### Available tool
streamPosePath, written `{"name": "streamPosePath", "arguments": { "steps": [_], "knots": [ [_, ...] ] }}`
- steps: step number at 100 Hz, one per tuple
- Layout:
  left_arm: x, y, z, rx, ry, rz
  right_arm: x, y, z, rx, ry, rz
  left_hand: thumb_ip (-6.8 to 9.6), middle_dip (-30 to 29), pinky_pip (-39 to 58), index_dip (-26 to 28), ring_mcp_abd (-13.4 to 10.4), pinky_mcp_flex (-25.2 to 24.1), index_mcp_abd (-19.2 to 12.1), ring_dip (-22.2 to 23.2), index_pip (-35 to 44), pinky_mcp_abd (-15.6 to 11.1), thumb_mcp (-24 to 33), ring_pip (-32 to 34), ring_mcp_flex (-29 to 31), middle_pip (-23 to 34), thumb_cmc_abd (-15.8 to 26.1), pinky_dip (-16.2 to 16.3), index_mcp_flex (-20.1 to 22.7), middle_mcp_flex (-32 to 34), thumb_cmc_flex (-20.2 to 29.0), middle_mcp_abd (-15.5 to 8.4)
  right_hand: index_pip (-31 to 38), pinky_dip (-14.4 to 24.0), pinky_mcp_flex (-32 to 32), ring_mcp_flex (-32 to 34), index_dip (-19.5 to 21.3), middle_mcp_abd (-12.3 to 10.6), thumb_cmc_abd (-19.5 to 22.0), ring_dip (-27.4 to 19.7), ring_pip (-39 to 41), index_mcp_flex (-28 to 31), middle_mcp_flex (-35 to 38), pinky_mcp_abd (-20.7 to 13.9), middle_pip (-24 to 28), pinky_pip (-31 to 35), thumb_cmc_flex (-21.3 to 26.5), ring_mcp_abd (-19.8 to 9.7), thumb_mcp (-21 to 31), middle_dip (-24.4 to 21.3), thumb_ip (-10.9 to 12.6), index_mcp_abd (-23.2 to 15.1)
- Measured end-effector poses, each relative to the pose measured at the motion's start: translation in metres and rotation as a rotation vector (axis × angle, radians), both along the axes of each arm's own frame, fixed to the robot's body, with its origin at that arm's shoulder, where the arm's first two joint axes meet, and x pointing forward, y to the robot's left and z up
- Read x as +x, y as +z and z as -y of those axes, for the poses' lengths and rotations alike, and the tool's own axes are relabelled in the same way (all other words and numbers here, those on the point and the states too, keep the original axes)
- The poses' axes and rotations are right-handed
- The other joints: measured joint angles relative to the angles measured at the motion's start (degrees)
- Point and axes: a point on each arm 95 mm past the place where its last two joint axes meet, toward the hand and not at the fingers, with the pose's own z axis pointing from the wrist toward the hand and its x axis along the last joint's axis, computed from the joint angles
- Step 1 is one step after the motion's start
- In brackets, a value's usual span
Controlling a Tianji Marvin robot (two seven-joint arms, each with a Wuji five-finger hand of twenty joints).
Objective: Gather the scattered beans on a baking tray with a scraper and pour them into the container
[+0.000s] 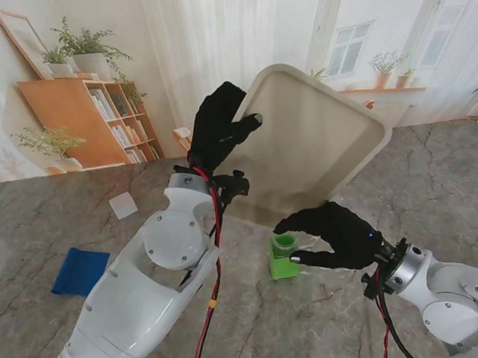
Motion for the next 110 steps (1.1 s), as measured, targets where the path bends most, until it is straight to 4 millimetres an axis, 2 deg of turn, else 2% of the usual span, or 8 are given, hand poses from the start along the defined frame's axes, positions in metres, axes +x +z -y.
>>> {"name": "streamPosePath", "arguments": {
  "steps": [68,87,110],
  "knots": [
    [-0.001,0.009,-0.005,0.038,0.044,-0.041,-0.002,0.001,-0.004,0.013,0.005,0.010,0.00,0.0,-0.1,0.0,0.0,0.0,0.0,0.0,0.0,-0.3,0.0,-0.2,0.0,0.0,0.0,0.0,0.0,0.0,0.0,0.0,0.0,0.0,0.0,0.0,0.0,0.0,0.0,0.0,0.0,0.0,0.0,-2.1,0.0,0.0,0.0,0.0,0.0,0.0,0.0,0.0],
    [0.008,0.013,-0.008,0.039,0.072,-0.080,-0.002,0.002,-0.006,0.024,0.004,0.019,-0.04,0.0,-0.1,0.0,0.0,0.2,0.0,0.0,0.0,-0.4,0.1,-0.2,0.1,0.0,0.0,0.0,0.0,0.0,0.0,0.0,0.0,0.0,-0.9,0.0,0.0,0.0,0.0,0.0,0.0,0.0,0.0,-3.0,0.0,-0.5,0.0,0.0,0.0,0.0,0.0,0.0],
    [0.031,0.013,-0.013,0.031,0.116,-0.138,0.000,0.005,-0.007,0.034,-0.003,0.032,-0.21,0.0,-0.1,0.0,-0.3,1.8,0.0,-0.1,0.0,-0.8,0.4,0.3,0.7,0.0,0.2,0.0,0.0,0.0,0.0,0.1,0.0,0.0,-1.7,0.0,0.0,0.0,0.0,0.0,0.0,0.0,0.0,-3.0,0.0,-4.1,0.0,0.0,0.0,0.0,0.0,0.0]
  ]
}}
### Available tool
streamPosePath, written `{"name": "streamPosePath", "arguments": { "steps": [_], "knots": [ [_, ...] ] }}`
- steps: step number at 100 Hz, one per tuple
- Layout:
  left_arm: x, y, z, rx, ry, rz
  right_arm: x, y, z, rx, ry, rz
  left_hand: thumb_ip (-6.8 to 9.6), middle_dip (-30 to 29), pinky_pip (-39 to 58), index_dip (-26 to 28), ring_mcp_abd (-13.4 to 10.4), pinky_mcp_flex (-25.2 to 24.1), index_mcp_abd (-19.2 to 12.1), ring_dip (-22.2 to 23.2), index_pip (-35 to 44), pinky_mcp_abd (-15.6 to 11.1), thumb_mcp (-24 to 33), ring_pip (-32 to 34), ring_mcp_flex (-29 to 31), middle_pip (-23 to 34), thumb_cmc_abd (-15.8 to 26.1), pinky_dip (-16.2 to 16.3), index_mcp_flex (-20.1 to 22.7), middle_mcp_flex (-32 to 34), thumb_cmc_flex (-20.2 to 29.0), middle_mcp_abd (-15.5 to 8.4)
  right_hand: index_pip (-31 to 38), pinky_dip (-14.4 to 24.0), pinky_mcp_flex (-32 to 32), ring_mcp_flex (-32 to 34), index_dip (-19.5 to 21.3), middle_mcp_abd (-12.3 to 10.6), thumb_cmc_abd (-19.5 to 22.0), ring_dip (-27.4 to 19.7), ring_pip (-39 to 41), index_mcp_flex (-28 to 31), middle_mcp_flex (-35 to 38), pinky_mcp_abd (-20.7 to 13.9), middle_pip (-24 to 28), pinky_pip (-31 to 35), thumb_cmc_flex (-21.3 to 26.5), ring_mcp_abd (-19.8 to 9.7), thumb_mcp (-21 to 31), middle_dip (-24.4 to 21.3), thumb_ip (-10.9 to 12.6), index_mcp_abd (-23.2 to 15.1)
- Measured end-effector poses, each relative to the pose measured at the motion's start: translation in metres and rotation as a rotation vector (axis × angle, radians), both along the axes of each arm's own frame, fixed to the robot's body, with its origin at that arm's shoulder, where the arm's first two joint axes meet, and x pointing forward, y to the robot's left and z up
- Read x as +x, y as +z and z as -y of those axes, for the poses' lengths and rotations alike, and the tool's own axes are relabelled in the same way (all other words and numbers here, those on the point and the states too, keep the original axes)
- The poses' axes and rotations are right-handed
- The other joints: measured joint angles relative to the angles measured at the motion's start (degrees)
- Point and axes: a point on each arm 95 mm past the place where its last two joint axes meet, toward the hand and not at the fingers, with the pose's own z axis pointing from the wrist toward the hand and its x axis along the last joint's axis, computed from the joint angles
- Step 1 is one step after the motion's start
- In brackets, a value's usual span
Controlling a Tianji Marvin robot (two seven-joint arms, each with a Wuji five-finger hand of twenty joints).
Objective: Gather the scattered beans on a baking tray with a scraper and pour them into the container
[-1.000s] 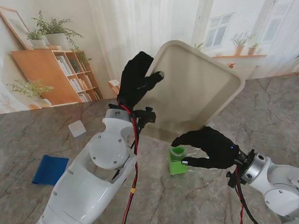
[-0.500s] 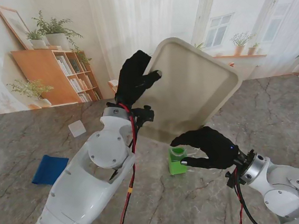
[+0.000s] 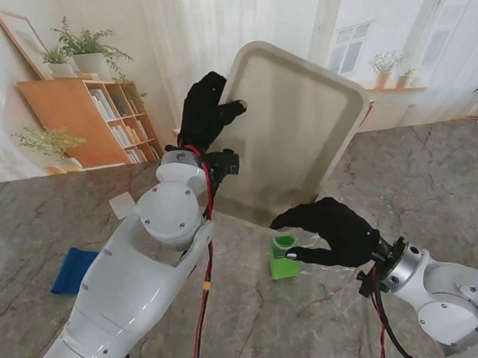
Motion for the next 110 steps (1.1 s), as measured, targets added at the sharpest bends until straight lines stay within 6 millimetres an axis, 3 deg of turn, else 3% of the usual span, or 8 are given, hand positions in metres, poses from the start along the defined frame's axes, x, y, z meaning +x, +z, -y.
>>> {"name": "streamPosePath", "arguments": {
  "steps": [54,110],
  "knots": [
    [0.055,-0.004,-0.019,-0.042,0.159,-0.187,0.004,0.000,-0.003,0.079,-0.102,0.032,-0.01,0.0,0.0,0.0,-0.4,0.7,0.0,0.0,0.0,-0.5,0.0,0.2,0.1,0.0,0.1,0.0,0.0,0.0,0.0,0.1,0.0,0.0,-0.1,0.0,0.0,0.0,0.0,0.0,0.0,0.0,0.0,0.0,0.0,-1.1,0.0,0.0,0.0,0.0,0.0,0.0],
    [0.078,-0.006,-0.073,-0.129,0.407,-0.311,0.008,-0.002,0.006,0.071,-0.183,0.008,-0.01,0.0,0.0,0.0,-0.4,0.7,0.0,0.0,0.0,-0.6,0.0,0.2,0.1,0.0,0.1,0.0,-0.1,-0.1,0.0,0.1,0.0,0.0,-0.1,0.0,0.0,0.0,0.0,0.0,0.0,0.0,0.0,0.0,0.0,-1.1,0.0,0.0,0.0,0.0,0.0,0.0]
  ]
}}
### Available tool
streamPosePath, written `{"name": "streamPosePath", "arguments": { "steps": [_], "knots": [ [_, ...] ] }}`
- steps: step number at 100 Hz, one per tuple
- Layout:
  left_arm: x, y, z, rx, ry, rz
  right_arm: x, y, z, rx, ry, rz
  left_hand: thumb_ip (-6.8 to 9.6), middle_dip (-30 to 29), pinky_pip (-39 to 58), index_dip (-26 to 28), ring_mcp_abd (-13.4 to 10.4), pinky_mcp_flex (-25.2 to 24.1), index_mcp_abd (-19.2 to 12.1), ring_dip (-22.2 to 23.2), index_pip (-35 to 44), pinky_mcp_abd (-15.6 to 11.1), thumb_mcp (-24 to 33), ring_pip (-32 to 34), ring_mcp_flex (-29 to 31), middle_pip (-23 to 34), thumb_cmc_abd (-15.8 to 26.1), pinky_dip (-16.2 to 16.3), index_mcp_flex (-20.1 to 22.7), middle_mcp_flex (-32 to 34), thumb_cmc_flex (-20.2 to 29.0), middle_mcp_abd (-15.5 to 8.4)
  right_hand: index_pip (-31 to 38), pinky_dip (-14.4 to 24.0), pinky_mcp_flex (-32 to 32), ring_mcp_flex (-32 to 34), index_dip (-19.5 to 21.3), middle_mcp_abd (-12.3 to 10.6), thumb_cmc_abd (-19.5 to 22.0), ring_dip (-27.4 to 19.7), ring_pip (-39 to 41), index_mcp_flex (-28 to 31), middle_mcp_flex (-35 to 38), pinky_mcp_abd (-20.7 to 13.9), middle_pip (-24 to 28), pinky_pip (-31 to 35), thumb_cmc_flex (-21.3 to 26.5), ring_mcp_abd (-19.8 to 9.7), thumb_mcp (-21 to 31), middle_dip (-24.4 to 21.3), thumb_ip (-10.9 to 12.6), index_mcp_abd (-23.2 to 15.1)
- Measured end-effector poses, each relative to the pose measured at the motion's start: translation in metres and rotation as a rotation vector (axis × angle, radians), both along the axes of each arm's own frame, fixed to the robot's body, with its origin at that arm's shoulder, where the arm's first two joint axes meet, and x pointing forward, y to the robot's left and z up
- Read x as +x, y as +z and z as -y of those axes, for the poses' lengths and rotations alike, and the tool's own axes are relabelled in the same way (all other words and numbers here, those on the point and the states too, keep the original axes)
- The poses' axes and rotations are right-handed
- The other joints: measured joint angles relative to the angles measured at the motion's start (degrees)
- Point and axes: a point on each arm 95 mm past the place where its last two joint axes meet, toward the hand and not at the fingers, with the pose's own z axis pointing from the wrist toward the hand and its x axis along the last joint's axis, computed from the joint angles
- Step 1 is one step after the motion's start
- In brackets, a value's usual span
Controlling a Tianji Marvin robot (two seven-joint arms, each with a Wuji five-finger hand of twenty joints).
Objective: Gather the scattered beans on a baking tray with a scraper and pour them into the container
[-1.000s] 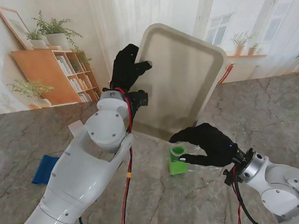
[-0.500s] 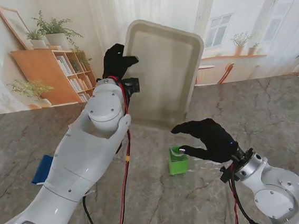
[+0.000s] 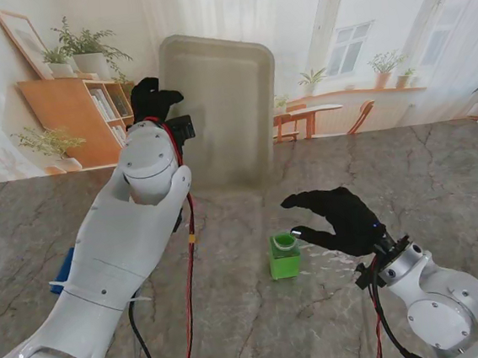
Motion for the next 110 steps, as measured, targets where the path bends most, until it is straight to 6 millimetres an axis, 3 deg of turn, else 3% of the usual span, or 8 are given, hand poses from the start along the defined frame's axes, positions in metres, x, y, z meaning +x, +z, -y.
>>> {"name": "streamPosePath", "arguments": {
  "steps": [29,66,110],
  "knots": [
    [-0.011,-0.013,-0.030,0.064,0.070,-0.057,0.002,-0.001,0.003,-0.001,-0.035,-0.014,0.00,0.0,0.0,0.0,0.0,0.0,0.0,0.0,0.0,0.0,0.0,0.0,0.0,0.0,0.0,0.0,-0.1,-0.2,0.1,0.0,0.0,0.0,0.0,0.0,0.0,0.0,0.0,0.0,0.0,0.0,0.0,0.0,0.0,0.0,0.0,0.0,0.0,0.0,0.0,0.0],
    [-0.028,-0.047,-0.072,0.146,0.135,-0.145,0.003,-0.002,0.008,-0.004,-0.063,-0.027,-0.01,0.0,0.0,0.0,0.0,0.0,0.0,0.0,0.0,0.0,0.0,0.0,0.0,0.0,0.0,0.0,-0.1,-0.2,0.1,0.0,0.0,0.0,0.0,0.0,0.0,0.0,0.0,0.0,0.0,0.0,0.0,0.0,0.0,0.0,0.0,0.0,0.0,0.0,0.0,0.0],
    [-0.042,-0.097,-0.083,0.127,0.170,-0.256,0.003,-0.006,0.004,0.005,-0.078,-0.047,-0.08,0.0,0.0,0.0,0.0,0.0,0.4,0.0,0.0,0.0,0.0,0.0,0.0,0.0,0.0,0.0,-0.1,-0.5,0.7,0.5,0.0,0.0,0.0,0.0,0.0,0.0,0.0,0.0,0.0,0.0,0.0,0.0,0.0,0.0,0.0,0.0,0.0,0.0,0.0,0.0]
  ]
}}
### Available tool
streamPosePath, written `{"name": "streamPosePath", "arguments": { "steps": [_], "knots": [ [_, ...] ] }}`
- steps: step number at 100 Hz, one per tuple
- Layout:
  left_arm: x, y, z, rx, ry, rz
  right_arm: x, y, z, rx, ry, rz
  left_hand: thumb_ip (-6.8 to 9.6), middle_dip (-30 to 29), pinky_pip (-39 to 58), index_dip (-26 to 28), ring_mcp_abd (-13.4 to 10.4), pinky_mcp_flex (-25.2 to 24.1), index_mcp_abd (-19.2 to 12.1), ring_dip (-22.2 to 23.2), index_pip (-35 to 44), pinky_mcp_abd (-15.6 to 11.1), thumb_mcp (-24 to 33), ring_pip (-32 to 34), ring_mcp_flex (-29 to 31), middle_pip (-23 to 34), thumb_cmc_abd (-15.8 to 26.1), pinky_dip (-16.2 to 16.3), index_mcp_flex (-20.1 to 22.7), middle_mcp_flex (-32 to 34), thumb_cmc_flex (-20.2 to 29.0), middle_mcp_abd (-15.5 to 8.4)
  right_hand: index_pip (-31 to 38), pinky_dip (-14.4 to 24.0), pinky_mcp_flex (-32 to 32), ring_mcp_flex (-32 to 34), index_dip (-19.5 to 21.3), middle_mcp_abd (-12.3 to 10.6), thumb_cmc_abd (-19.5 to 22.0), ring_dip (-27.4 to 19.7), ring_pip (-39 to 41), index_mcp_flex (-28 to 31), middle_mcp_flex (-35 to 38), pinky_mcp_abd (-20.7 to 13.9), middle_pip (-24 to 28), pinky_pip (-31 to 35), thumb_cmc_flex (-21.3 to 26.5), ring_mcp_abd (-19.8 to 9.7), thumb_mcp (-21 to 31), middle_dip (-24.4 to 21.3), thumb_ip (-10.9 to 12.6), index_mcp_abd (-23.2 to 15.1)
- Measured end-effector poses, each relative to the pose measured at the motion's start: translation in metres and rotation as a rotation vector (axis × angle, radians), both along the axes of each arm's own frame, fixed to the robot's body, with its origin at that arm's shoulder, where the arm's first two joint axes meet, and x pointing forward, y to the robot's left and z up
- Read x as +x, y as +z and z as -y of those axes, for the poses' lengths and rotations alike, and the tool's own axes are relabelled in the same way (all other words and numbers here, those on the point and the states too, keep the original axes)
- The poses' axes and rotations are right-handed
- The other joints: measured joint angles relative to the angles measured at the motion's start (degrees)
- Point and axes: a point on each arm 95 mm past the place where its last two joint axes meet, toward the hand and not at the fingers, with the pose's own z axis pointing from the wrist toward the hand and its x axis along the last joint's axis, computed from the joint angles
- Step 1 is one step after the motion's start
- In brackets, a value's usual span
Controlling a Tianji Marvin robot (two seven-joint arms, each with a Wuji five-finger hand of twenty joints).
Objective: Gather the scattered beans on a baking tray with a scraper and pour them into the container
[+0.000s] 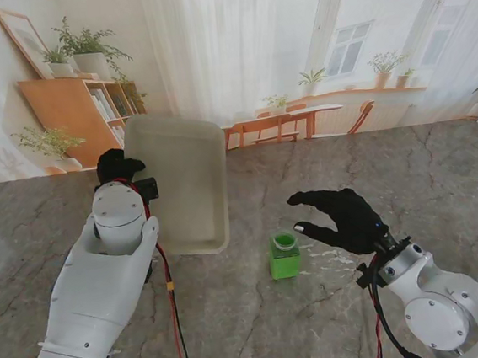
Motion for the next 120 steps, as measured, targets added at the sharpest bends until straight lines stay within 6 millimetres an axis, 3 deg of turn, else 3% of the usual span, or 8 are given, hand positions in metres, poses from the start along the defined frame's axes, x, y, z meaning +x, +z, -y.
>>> {"name": "streamPosePath", "arguments": {
  "steps": [10,32,51,67,85,102,120],
  "knots": [
    [-0.001,-0.011,-0.001,0.002,0.003,-0.027,0.000,-0.001,-0.002,0.005,0.001,-0.004,-0.01,0.0,0.0,0.0,0.0,0.0,0.0,0.0,0.0,0.0,0.0,0.0,0.0,0.0,0.0,0.0,-0.1,0.0,0.0,0.0,0.0,0.0,0.0,0.0,0.0,0.0,0.0,0.0,0.0,0.0,0.0,0.0,0.0,0.0,0.0,0.0,0.0,0.0,0.0,0.0],
    [0.000,-0.034,-0.004,0.003,0.022,-0.095,0.002,-0.003,-0.006,0.012,0.008,-0.016,-0.05,0.4,0.0,0.0,0.0,0.0,-0.3,0.0,-8.5,0.0,0.0,-0.2,0.0,0.1,0.0,0.0,-6.5,-0.5,0.1,0.0,0.0,0.0,0.0,0.0,0.0,0.0,0.0,0.0,0.0,0.0,0.0,0.0,0.0,0.0,0.0,0.0,0.0,0.0,0.0,0.0],
    [0.002,-0.052,-0.008,-0.001,0.044,-0.140,0.002,-0.003,-0.008,0.009,0.010,-0.025,-0.11,0.9,0.0,0.0,0.0,0.0,-1.1,0.4,-19.1,-0.1,0.0,-0.2,-0.5,0.5,1.3,0.0,-7.1,-1.1,0.1,0.1,0.0,0.0,-0.4,0.0,0.0,0.0,0.0,0.0,0.0,0.0,0.0,0.0,0.0,0.0,0.0,0.0,0.0,0.0,0.0,0.0],
    [0.004,-0.065,-0.009,-0.015,0.059,-0.177,0.004,-0.005,-0.011,0.008,0.009,-0.034,-0.11,1.4,0.0,-0.2,0.0,-0.1,-1.1,0.8,-23.4,-0.4,0.0,-0.2,-0.6,0.6,1.8,0.0,-7.1,-1.7,0.1,0.3,0.0,0.0,-0.4,0.0,0.0,0.0,0.0,0.0,0.0,0.0,0.0,0.0,0.0,0.0,0.0,0.0,0.0,0.0,0.0,0.0],
    [0.004,-0.077,-0.009,-0.020,0.055,-0.216,0.005,-0.007,-0.012,0.006,0.012,-0.040,-0.11,-1.4,0.0,-3.7,0.0,-0.4,-0.3,1.4,-29.3,-0.5,-0.7,-0.2,-1.7,-1.7,3.1,0.0,-9.2,-3.4,1.0,0.7,0.0,0.0,-0.4,0.0,0.0,0.0,0.0,0.0,0.0,0.0,0.0,0.0,0.0,0.0,0.0,0.0,0.0,0.0,0.0,0.0],
    [0.003,-0.088,-0.007,-0.023,0.012,-0.269,0.006,-0.009,-0.013,0.006,0.012,-0.045,-0.08,-7.3,0.0,-10.0,0.0,-2.6,0.7,-1.1,-36.0,-0.6,-5.0,-1.5,-3.7,-5.9,6.7,0.0,-10.4,-7.2,3.6,0.8,0.0,0.0,-0.4,0.0,0.0,0.0,0.0,0.0,0.0,0.0,0.0,0.0,0.0,0.0,0.0,0.0,0.0,0.0,0.0,0.0],
    [0.001,-0.103,-0.005,-0.007,-0.028,-0.336,0.006,-0.010,-0.013,0.008,0.009,-0.049,0.06,-8.8,1.3,-12.4,-0.1,-8.0,1.3,-3.1,-42.1,-1.8,-17.5,-4.0,-8.9,-10.0,11.7,4.4,-10.4,-11.2,7.9,2.4,0.0,0.0,-0.5,0.0,0.0,0.0,0.0,0.0,0.0,0.0,0.0,0.0,0.0,0.0,0.0,0.0,0.0,0.0,0.0,0.0]
  ]
}}
